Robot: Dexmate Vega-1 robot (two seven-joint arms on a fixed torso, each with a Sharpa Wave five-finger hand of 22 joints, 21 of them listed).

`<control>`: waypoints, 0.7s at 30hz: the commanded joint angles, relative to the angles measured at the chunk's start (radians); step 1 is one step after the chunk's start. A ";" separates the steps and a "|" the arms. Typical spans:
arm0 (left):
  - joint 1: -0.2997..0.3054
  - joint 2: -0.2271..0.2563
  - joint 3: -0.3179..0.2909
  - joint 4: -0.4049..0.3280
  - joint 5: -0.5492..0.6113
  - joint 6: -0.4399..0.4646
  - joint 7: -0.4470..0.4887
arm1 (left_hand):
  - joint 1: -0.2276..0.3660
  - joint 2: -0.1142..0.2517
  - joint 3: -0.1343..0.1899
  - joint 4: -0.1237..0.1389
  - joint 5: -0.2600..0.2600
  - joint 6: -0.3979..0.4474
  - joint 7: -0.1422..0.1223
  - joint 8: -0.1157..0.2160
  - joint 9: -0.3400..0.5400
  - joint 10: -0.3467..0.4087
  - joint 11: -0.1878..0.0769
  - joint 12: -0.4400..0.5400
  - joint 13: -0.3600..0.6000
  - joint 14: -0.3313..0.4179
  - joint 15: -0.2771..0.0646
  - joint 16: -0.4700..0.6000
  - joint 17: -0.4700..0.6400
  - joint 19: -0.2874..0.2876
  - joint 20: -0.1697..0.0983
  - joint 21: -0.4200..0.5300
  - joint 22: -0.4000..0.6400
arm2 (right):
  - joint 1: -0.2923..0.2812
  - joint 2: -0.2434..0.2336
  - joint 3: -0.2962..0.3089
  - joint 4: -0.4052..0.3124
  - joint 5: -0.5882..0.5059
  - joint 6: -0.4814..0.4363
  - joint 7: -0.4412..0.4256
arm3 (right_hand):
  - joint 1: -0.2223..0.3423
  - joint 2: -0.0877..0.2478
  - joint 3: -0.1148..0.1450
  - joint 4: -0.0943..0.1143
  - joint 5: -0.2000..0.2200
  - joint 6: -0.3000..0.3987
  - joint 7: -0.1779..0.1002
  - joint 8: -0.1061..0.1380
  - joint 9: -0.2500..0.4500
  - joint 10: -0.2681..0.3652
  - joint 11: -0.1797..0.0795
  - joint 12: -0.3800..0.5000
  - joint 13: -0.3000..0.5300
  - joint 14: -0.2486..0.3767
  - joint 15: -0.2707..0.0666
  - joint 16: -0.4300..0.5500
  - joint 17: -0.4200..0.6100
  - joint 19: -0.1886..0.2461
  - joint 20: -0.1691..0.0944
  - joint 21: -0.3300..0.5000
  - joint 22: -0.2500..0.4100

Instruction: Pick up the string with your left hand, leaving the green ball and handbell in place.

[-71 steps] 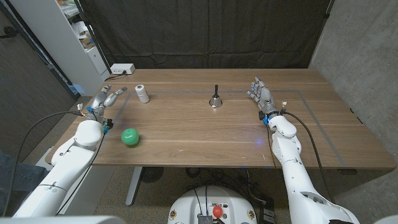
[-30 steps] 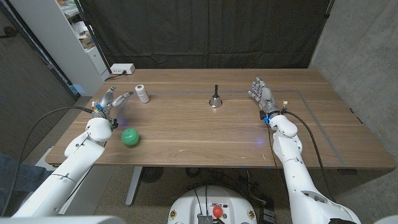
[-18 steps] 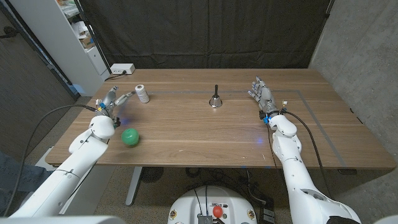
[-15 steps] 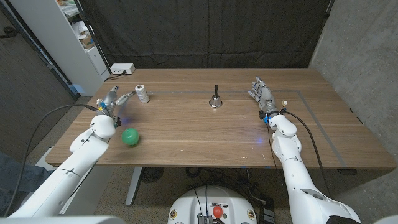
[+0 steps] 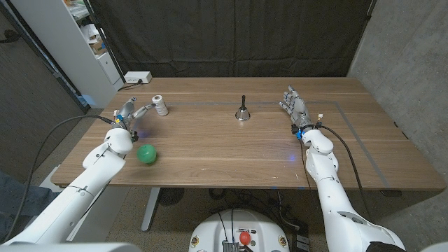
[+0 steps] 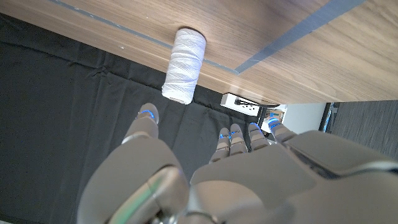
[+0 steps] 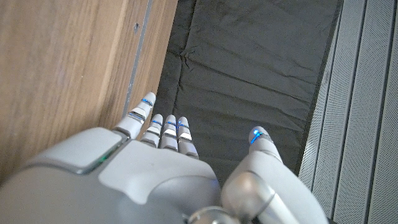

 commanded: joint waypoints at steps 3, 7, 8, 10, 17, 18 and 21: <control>-0.018 0.007 0.023 0.016 0.004 0.033 -0.009 | 0.012 0.002 0.001 0.005 0.004 0.005 0.006 0.004 0.002 -0.001 0.009 0.007 0.004 -0.001 0.003 0.002 0.005 -0.002 0.012 -0.002 0.002 | -0.001 0.000 -0.003 -0.021 -0.003 -0.006 -0.003 | 0.006 0.001 -0.006 0.000 0.007 0.011 0.002 0.000 0.004 0.009 0.002 -0.001 0.005 0.004 0.004 0.005 0.002 0.006 -0.002 0.000 0.005; -0.027 0.008 0.039 0.030 0.012 0.036 -0.009 | 0.013 0.002 0.001 0.005 0.003 0.005 0.006 0.004 0.002 -0.002 0.009 0.007 0.004 -0.001 0.003 0.002 0.005 -0.002 0.012 -0.002 0.002 | 0.000 -0.001 -0.003 -0.021 -0.002 -0.006 -0.002 | 0.006 0.001 -0.007 0.000 0.007 0.010 0.001 0.000 0.004 0.008 0.002 -0.001 0.005 0.003 0.003 0.005 0.002 0.006 -0.002 0.000 0.005; -0.029 0.010 0.041 0.035 0.011 0.028 -0.010 | 0.013 0.003 0.001 0.005 0.003 0.004 0.005 0.004 0.002 -0.002 0.009 0.007 0.004 -0.001 0.002 0.002 0.005 -0.002 0.012 -0.002 0.002 | 0.001 -0.001 -0.002 -0.020 -0.002 -0.007 -0.002 | 0.006 0.001 -0.007 0.000 0.007 0.010 0.001 0.000 0.004 0.008 0.002 -0.001 0.005 0.005 0.003 0.005 0.002 0.005 -0.002 0.000 0.005; -0.038 0.009 0.050 0.041 0.019 0.037 -0.005 | 0.014 0.003 0.001 0.006 0.003 0.005 0.006 0.004 0.002 -0.002 0.009 0.007 0.004 0.000 0.003 0.002 0.005 -0.002 0.012 -0.002 0.002 | 0.003 -0.003 -0.001 -0.014 -0.001 -0.006 -0.001 | 0.006 0.001 -0.007 0.000 0.007 0.011 0.001 0.000 0.004 0.009 0.003 -0.001 0.005 0.005 0.003 0.005 0.002 0.006 -0.002 0.000 0.005; -0.076 0.005 0.079 0.078 0.029 0.031 -0.004 | 0.016 0.003 0.001 0.007 0.003 0.005 0.005 0.003 0.002 -0.001 0.009 0.007 0.004 -0.001 0.003 0.002 0.005 -0.003 0.013 -0.002 0.002 | 0.010 -0.005 0.002 0.003 0.000 0.001 -0.001 | 0.006 0.002 -0.007 0.000 0.008 0.010 0.001 0.000 0.004 0.010 0.001 -0.001 0.005 0.005 0.003 0.005 0.002 0.006 -0.002 0.000 0.005; -0.090 0.001 0.089 0.091 0.031 0.037 -0.009 | 0.017 0.003 0.001 0.007 0.003 0.005 0.005 0.003 0.002 -0.001 0.009 0.007 0.004 0.000 0.003 0.002 0.005 -0.003 0.013 -0.002 0.002 | 0.013 -0.005 0.002 0.009 0.000 0.002 -0.001 | 0.006 0.002 -0.008 0.000 0.008 0.010 0.002 0.000 0.004 0.009 0.001 -0.001 0.005 0.005 0.003 0.005 0.002 0.006 -0.002 0.000 0.005; -0.112 -0.002 0.105 0.115 0.028 0.029 -0.020 | 0.017 0.003 0.001 0.007 0.003 0.006 0.005 0.003 0.002 0.000 0.008 0.008 0.004 0.000 0.002 0.002 0.005 -0.003 0.013 -0.002 0.002 | 0.017 -0.006 0.003 0.017 -0.001 0.003 -0.003 | 0.006 0.002 -0.008 0.000 0.008 0.011 0.001 0.000 0.004 0.009 0.002 -0.001 0.005 0.006 0.004 0.006 0.002 0.006 -0.002 0.000 0.005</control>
